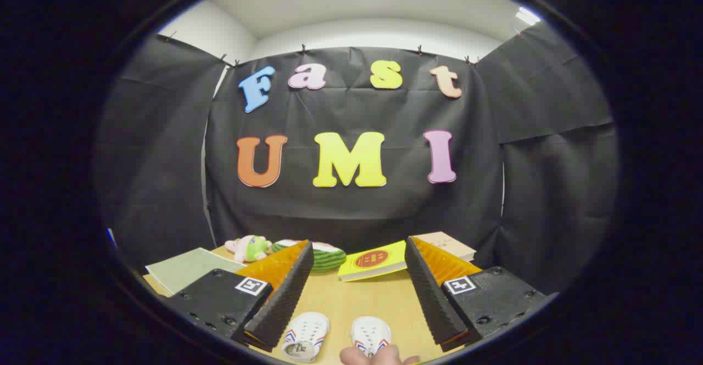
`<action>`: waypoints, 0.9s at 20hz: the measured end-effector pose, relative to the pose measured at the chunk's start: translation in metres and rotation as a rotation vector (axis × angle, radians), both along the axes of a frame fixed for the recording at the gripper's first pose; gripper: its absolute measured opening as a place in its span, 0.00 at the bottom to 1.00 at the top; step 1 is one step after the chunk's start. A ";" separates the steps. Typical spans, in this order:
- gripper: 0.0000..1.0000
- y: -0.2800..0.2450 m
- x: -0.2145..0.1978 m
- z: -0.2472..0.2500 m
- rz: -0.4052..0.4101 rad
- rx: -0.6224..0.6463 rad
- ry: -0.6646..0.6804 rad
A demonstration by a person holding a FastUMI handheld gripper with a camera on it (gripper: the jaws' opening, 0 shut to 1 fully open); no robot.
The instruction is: Open the storage box then place both shoes into the box .Put the left shoe in first, then the right shoe, with the right side of both shoes facing outward in a uniform manner.
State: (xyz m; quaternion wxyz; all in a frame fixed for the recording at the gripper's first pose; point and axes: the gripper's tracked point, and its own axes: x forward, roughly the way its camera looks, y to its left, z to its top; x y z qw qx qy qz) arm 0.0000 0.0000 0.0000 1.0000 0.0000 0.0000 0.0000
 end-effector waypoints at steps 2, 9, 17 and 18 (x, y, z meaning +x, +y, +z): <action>1.00 0.005 0.002 -0.004 0.009 0.016 0.015; 1.00 0.012 0.000 -0.015 -0.010 0.030 0.044; 1.00 0.018 -0.007 0.011 -0.016 -0.002 -0.041; 1.00 0.021 -0.006 0.013 -0.007 0.002 -0.039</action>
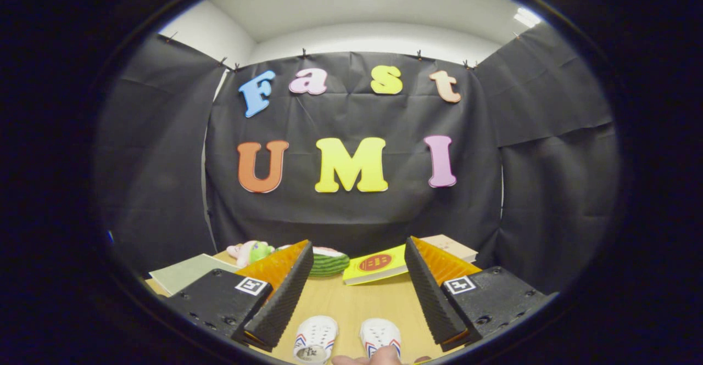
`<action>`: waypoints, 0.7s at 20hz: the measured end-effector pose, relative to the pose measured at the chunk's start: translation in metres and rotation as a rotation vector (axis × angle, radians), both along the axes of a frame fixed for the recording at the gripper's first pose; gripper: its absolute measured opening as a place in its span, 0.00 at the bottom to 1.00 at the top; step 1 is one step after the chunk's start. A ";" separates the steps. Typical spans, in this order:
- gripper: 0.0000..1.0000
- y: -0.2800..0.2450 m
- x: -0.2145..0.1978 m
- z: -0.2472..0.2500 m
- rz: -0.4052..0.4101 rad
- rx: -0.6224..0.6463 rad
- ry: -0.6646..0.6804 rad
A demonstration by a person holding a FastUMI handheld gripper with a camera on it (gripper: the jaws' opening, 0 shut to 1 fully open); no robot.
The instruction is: Open the storage box then place both shoes into the box .Put the left shoe in first, then the right shoe, with the right side of both shoes facing outward in a uniform manner.
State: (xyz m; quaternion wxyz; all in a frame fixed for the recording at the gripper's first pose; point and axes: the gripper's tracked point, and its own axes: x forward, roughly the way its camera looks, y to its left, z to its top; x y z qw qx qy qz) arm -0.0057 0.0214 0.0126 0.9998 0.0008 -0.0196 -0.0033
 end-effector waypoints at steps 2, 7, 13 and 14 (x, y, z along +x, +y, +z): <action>1.00 0.003 -0.002 0.002 0.011 0.001 -0.004; 1.00 0.018 -0.001 0.003 0.056 0.028 0.009; 1.00 0.055 0.005 -0.003 0.179 0.033 0.103; 1.00 0.066 0.006 -0.006 0.217 0.040 0.130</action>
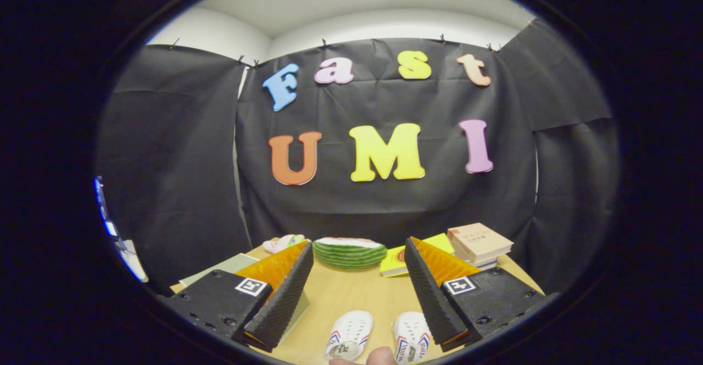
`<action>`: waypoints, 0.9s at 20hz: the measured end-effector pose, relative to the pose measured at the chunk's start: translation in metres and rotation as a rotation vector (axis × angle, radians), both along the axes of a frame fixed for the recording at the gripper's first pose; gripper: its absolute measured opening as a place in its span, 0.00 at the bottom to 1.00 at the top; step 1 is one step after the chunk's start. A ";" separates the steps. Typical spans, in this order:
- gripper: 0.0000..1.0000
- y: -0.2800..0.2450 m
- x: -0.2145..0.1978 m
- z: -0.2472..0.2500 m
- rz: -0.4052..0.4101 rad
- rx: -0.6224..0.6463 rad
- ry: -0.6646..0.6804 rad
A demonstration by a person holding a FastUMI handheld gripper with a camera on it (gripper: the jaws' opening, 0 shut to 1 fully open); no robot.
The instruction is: Open the storage box then place both shoes into the box .Put the left shoe in first, then the right shoe, with the right side of both shoes facing outward in a uniform manner.
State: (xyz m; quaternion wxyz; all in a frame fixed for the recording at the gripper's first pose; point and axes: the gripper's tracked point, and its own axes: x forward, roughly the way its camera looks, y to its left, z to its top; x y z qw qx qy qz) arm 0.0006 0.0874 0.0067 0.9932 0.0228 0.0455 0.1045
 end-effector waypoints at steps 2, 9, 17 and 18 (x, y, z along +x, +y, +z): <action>1.00 0.022 0.004 -0.010 0.071 0.016 0.061; 1.00 0.103 0.000 -0.072 0.334 0.060 0.340; 0.99 0.146 -0.006 -0.154 0.479 0.155 0.662; 0.99 0.147 -0.004 -0.163 0.479 0.167 0.694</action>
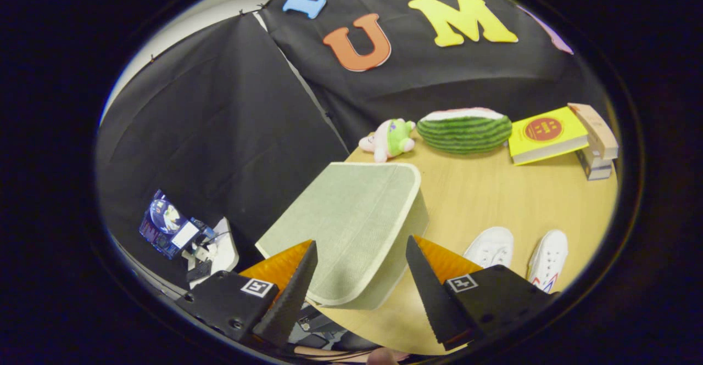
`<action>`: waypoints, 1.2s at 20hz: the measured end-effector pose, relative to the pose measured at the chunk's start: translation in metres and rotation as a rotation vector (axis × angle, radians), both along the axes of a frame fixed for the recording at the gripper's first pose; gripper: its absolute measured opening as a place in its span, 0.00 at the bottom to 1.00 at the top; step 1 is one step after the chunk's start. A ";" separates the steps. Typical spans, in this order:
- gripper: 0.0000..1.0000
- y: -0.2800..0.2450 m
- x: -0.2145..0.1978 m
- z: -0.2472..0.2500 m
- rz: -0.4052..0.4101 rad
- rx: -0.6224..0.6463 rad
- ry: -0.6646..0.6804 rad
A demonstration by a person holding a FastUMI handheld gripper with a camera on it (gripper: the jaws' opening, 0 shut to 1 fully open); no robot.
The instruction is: Open the storage box then place both shoes into the box .Put the left shoe in first, then the right shoe, with the right side of both shoes facing outward in a uniform manner.
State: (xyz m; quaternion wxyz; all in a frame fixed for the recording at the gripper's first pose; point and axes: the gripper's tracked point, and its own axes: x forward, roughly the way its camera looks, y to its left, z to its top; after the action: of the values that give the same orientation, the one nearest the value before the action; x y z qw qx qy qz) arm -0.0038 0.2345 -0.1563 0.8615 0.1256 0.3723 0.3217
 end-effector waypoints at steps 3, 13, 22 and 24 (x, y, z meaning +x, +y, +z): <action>0.98 0.008 0.003 -0.021 0.002 0.038 0.096; 0.33 0.026 -0.004 -0.032 0.012 0.220 0.354; 0.06 0.022 -0.004 0.017 -0.031 0.227 0.264; 0.06 0.032 -0.005 0.032 -0.030 0.251 0.245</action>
State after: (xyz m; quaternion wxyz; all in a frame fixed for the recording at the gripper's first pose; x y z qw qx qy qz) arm -0.0087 0.2661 -0.1245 0.7919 0.2760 0.4297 0.3348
